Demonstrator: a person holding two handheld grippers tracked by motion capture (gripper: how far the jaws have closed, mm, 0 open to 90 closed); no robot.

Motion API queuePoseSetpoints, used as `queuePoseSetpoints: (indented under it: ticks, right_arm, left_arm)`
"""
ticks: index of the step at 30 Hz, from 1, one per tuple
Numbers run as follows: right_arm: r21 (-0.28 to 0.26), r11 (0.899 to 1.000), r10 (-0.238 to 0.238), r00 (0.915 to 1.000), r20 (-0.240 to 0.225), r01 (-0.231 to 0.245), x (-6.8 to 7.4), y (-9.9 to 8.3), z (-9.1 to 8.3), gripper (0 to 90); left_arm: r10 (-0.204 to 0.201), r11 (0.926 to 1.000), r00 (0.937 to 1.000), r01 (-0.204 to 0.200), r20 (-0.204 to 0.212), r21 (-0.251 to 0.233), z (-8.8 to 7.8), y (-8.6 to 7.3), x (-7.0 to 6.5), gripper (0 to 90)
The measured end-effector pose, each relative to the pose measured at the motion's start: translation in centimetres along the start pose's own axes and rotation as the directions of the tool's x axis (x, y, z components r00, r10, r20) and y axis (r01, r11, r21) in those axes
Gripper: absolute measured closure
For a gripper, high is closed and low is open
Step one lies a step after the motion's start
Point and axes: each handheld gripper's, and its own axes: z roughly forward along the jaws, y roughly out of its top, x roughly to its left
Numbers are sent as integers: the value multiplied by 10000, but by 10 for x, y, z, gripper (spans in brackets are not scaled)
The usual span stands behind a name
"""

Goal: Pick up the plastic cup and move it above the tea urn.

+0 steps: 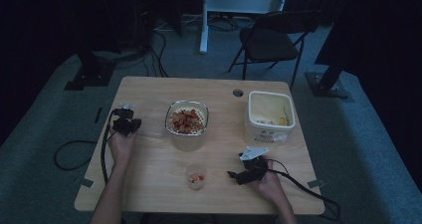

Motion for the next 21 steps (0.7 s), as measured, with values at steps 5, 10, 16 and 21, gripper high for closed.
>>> queuePoseSetpoints:
  ticks: [5,10,16,21]
  right_arm:
    - [-2,10000,6,10000,3,-6,0,0,0,136]
    - [-1,10000,2,10000,1,-2,0,0,0,136]
    - [-1,10000,9,10000,10,-9,0,0,0,138]
    - [0,10000,10,10000,11,-10,0,0,0,138]
  left_arm:
    - [-131,9992,9999,129,-32,-387,-10,8,5,868]
    - [-388,9941,9992,387,13,-1013,-28,20,11,874]
    - [-506,9853,9984,543,269,-1618,-50,43,16,875]
    - [-478,9758,9982,546,372,-2115,-70,74,16,874]
